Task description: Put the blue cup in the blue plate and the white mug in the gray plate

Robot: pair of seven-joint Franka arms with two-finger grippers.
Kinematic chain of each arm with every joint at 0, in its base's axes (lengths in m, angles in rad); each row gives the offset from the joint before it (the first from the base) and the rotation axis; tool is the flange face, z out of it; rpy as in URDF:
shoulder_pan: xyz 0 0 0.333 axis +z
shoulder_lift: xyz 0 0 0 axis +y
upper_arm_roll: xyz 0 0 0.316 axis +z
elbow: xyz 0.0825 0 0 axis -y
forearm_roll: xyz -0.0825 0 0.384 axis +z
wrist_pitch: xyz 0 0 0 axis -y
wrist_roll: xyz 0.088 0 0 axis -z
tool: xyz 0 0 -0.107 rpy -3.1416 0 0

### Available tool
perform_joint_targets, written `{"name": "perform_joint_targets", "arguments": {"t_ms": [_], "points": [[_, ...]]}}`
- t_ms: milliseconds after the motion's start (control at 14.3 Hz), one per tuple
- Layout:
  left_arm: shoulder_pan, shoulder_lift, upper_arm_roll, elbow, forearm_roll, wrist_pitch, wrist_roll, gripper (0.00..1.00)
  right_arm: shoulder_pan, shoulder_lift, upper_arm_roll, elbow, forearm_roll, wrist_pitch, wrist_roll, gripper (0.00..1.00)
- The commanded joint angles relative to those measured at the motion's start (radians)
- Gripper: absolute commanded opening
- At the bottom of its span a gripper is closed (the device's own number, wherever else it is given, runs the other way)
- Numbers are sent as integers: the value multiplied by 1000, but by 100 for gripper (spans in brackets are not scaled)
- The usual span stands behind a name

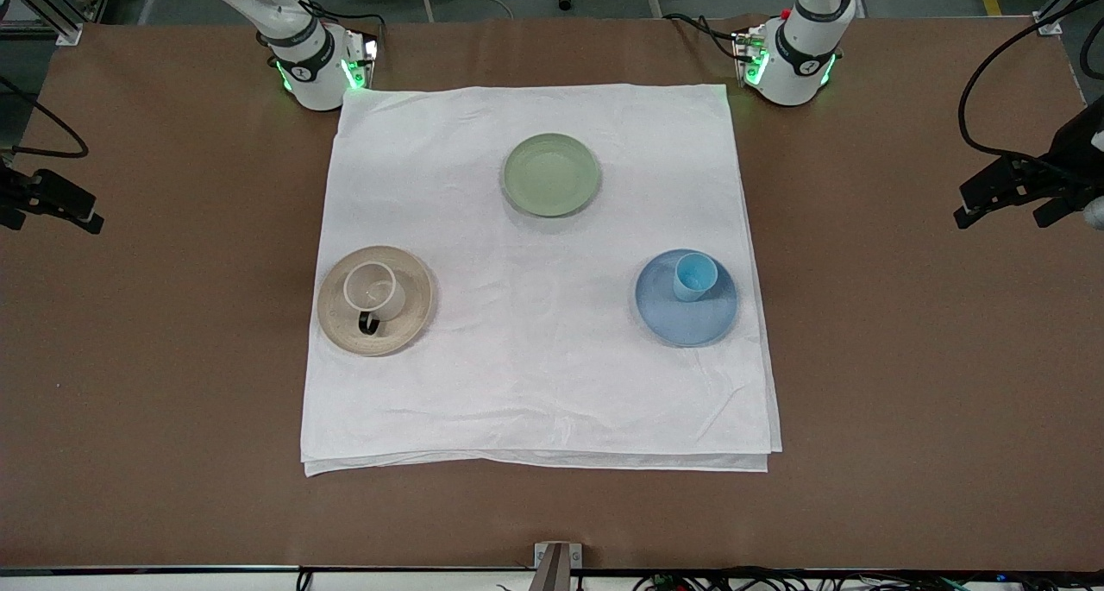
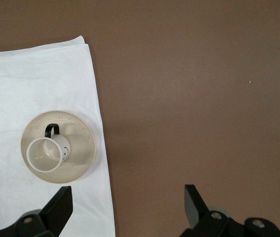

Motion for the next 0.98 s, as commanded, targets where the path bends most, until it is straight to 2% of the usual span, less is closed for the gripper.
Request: {"name": "perform_joint_targets", "arguments": {"t_ms": [0,909], "points": [[2,4,-1,18,-6,-16,-1,100,-19,-26,18,-34,-18,0,-1,100],[2,6,0,18,-6,-16,-1,100,-22,-26,18,-35,-18,-6,-2,100]]}}
